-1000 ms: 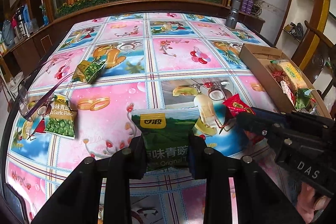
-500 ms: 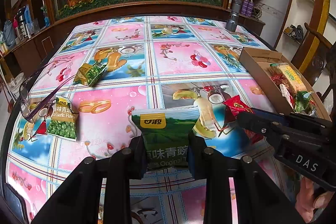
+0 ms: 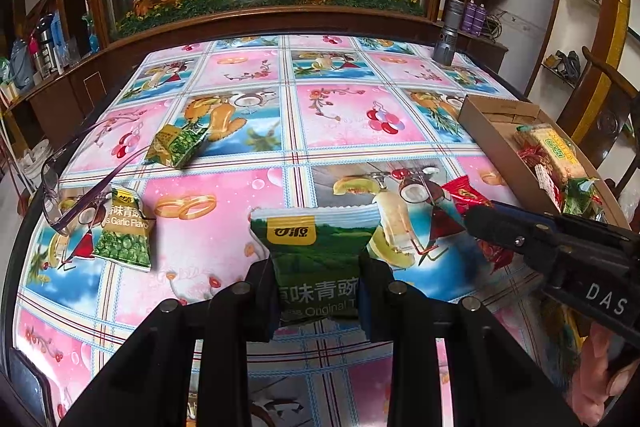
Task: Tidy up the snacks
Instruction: 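Lift the green bag and red candy packet and carry them toward the box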
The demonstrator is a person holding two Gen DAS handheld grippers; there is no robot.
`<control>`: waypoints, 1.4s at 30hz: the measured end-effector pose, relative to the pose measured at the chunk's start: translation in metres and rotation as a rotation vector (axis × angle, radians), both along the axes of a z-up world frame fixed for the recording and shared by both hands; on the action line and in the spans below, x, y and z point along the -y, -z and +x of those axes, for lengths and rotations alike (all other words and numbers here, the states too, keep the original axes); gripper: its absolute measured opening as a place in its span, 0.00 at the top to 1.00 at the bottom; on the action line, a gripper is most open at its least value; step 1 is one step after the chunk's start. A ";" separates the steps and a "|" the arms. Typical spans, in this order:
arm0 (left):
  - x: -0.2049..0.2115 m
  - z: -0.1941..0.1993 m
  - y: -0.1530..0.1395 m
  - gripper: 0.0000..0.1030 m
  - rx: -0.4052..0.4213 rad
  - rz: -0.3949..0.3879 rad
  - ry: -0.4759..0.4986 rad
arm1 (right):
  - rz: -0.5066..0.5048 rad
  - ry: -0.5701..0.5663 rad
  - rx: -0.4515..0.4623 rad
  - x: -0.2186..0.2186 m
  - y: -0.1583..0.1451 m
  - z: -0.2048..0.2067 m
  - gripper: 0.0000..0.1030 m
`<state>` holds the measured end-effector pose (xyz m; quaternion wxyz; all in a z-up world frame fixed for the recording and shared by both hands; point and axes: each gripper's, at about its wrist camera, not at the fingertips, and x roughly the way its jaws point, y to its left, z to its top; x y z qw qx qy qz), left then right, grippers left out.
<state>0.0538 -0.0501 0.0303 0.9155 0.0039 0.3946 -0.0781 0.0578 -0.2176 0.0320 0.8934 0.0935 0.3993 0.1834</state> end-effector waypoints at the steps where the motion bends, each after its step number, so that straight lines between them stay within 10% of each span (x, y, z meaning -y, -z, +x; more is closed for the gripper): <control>1: -0.001 0.000 -0.001 0.72 0.005 0.001 -0.007 | 0.004 0.004 0.004 0.001 -0.001 -0.001 0.80; 42: 0.010 -0.020 -0.013 0.72 0.203 0.193 -0.081 | 0.072 0.009 0.069 0.006 -0.018 -0.010 0.80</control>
